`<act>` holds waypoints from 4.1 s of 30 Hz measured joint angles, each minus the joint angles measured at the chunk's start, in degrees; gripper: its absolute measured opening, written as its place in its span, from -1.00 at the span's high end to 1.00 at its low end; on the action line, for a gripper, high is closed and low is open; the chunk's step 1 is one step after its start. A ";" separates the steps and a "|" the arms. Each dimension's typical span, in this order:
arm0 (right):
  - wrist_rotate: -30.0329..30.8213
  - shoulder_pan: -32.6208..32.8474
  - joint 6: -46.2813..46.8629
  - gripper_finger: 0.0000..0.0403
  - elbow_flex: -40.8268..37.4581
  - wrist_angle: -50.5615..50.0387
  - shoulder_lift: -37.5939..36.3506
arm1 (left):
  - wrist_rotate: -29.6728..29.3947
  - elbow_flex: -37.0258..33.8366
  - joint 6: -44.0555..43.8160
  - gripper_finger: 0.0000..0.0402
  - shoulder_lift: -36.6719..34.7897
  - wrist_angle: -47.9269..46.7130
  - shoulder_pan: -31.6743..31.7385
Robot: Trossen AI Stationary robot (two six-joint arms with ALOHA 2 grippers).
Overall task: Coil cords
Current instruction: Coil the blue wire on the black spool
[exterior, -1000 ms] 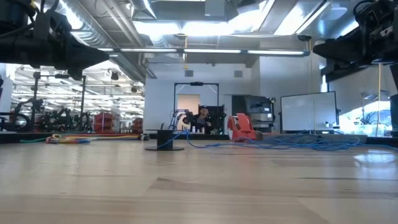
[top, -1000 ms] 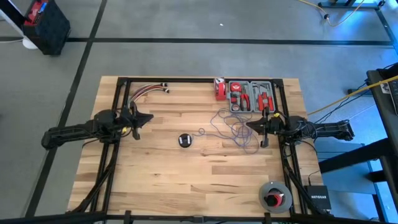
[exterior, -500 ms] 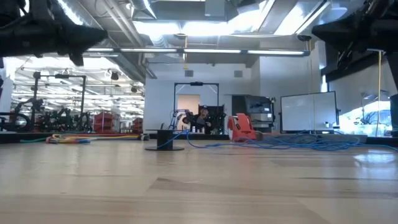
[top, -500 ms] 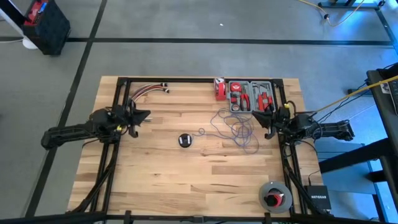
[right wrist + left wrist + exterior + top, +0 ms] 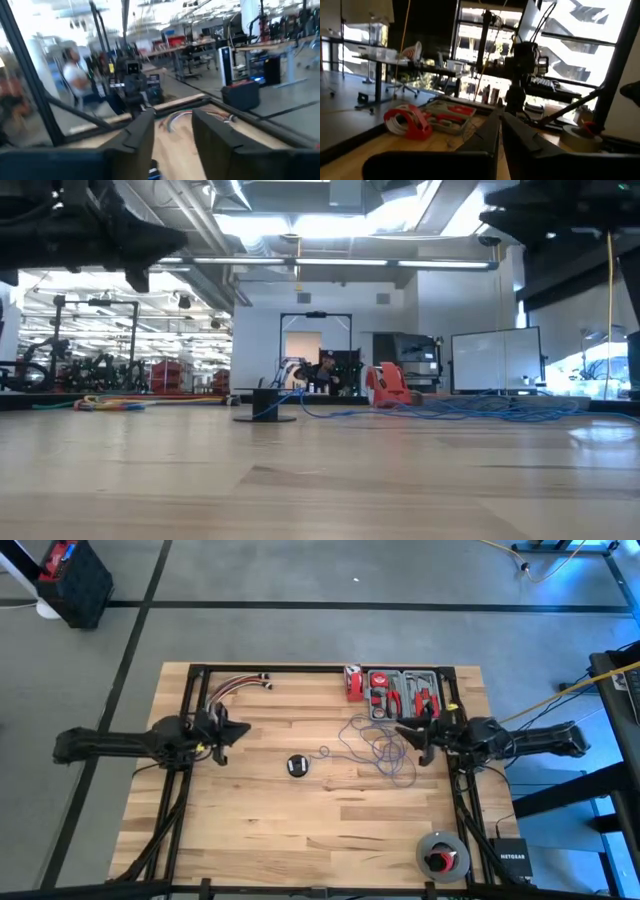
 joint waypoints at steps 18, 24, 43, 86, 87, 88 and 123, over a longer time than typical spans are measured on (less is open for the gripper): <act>-11.25 0.07 -24.28 0.18 25.73 -0.08 52.27 | 6.14 14.42 9.02 0.92 34.74 -2.08 -0.53; -13.66 0.07 -31.96 0.18 32.21 0.03 66.89 | 6.15 14.65 9.41 0.92 41.78 0.67 -0.50; 0.98 3.43 -55.82 0.18 46.90 0.42 92.72 | 6.16 14.63 7.03 0.92 58.73 6.55 -0.88; -3.42 3.41 -21.09 0.97 39.29 -2.24 80.51 | 4.20 26.27 12.63 0.92 52.43 -7.35 -9.49; -3.75 3.41 -20.06 0.97 37.99 0.93 80.62 | 4.22 26.28 12.40 0.92 52.43 -6.94 -9.57; -4.06 3.41 -18.96 0.97 36.84 4.34 80.92 | 4.22 26.32 10.89 0.92 52.43 -6.79 -9.50; -0.46 3.43 -15.10 0.97 31.66 16.65 83.27 | 2.67 26.32 11.73 0.49 60.78 2.19 -6.95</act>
